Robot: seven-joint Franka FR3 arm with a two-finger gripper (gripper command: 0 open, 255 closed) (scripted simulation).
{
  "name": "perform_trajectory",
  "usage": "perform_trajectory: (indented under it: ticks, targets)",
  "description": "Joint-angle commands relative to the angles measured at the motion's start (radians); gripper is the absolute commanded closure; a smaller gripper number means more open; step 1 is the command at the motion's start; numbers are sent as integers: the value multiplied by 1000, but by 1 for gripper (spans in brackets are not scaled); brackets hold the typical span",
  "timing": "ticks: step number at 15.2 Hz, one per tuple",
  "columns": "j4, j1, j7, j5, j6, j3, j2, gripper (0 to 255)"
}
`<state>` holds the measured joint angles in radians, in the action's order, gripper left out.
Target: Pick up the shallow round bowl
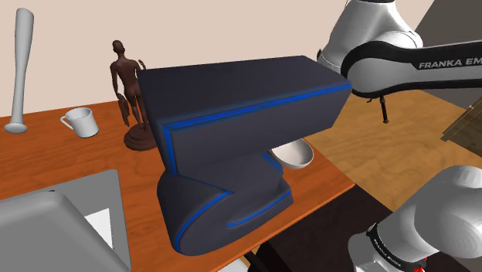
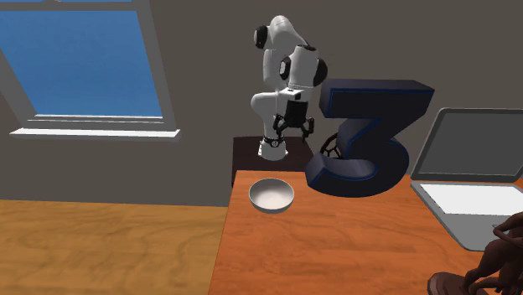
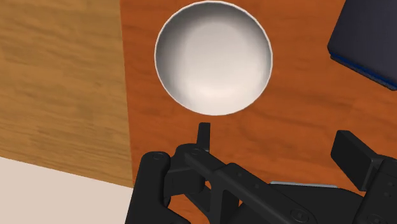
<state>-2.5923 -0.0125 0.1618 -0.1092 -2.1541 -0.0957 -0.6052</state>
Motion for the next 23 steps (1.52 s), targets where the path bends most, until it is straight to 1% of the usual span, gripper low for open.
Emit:
perform_trajectory:
  ticks: [1, 2, 4, 6, 8, 10, 13, 17, 20, 21, 23]
  targets:
    - [-38, -6, 26, -31, -74, -30, 58, 0]
    - [-51, -32, 27, -24, -113, -58, 84, 0]
    - [-72, -113, 19, 5, -193, -144, 138, 0]
    - [-86, -139, 48, -14, -269, -174, 205, 0]
    - [-93, -160, 89, -52, -344, -197, 279, 0]
    - [-92, -188, 143, -106, -415, -223, 360, 0]
    - [-76, -238, 256, -233, -509, -260, 490, 0]
    - [-76, -259, 331, -325, -561, -264, 553, 0]
    - [-71, -272, 400, -409, -595, -262, 604, 0]
    - [-70, -273, 414, -426, -601, -260, 614, 0]
    - [-70, -271, 414, -426, -601, -258, 614, 0]
